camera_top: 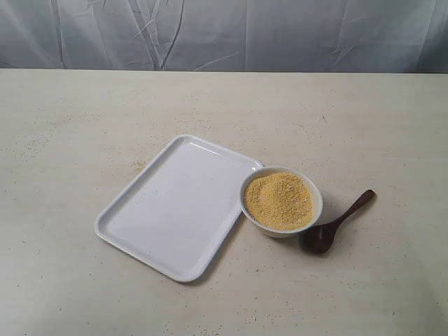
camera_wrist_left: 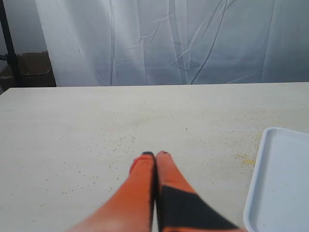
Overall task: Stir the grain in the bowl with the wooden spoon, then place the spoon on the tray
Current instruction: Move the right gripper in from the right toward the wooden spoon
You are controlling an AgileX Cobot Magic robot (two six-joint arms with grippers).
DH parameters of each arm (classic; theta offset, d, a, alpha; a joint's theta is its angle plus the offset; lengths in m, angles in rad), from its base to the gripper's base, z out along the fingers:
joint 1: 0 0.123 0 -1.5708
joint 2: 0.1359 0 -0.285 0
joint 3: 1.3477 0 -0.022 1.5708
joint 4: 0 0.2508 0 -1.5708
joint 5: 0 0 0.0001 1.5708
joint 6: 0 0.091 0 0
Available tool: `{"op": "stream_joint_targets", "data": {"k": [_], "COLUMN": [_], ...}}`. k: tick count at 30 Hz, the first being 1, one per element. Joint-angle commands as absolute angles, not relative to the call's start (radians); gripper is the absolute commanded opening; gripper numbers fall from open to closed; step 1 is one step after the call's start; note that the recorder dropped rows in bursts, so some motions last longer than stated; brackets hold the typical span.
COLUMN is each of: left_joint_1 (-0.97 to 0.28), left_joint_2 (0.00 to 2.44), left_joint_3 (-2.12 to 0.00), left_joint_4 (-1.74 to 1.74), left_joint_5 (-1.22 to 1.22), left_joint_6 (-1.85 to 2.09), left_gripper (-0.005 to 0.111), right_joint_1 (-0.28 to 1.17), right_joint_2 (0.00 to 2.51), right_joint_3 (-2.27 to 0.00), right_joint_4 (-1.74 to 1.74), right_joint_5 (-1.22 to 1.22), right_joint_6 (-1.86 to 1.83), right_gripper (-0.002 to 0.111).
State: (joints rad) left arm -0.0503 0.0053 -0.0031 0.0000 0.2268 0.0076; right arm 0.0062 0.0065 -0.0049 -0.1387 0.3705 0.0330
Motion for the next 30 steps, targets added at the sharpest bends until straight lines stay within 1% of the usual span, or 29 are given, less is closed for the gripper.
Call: {"op": "stream_joint_targets", "data": {"k": [1, 13, 16, 18, 19, 20, 22, 24, 26, 30], "left_joint_1": [-0.051, -0.051, -0.051, -0.051, -0.051, -0.051, -0.051, -0.051, -0.051, -0.051], "left_joint_2": [0.0, 0.0, 0.0, 0.0, 0.0, 0.0, 0.0, 0.0, 0.0, 0.0], "left_joint_3": [0.0, 0.0, 0.0, 0.0, 0.0, 0.0, 0.0, 0.0, 0.0, 0.0], "left_joint_4": [0.0, 0.0, 0.0, 0.0, 0.0, 0.0, 0.0, 0.0, 0.0, 0.0], "left_joint_5": [0.216, 0.216, 0.216, 0.216, 0.216, 0.216, 0.216, 0.216, 0.216, 0.216], "left_joint_6": [0.008, 0.008, 0.008, 0.008, 0.008, 0.008, 0.008, 0.008, 0.008, 0.008], "left_gripper": [0.0, 0.0, 0.0, 0.0, 0.0, 0.0, 0.0, 0.0, 0.0, 0.0], "right_joint_1": [0.0, 0.0, 0.0, 0.0, 0.0, 0.0, 0.0, 0.0, 0.0, 0.001], "right_joint_2": [0.0, 0.0, 0.0, 0.0, 0.027, 0.074, 0.24, 0.439, 0.655, 0.96], "right_joint_3": [0.0, 0.0, 0.0, -0.02, -0.107, -0.207, -0.409, -0.6, -0.761, -0.886], "right_joint_4": [-0.138, -0.144, -0.134, -0.051, -0.01, -0.041, -0.126, -0.134, -0.103, -0.058], "right_joint_5": [0.266, -0.364, -0.444, -0.368, -0.193, -0.039, 0.273, 0.474, 0.647, 0.817], "right_joint_6": [0.028, 0.026, 0.008, 0.0, 0.0, 0.0, 0.0, 0.0, 0.0, -0.064], "right_gripper": [0.0, 0.0, 0.0, 0.0, 0.0, 0.0, 0.0, 0.0, 0.0, 0.0]}}
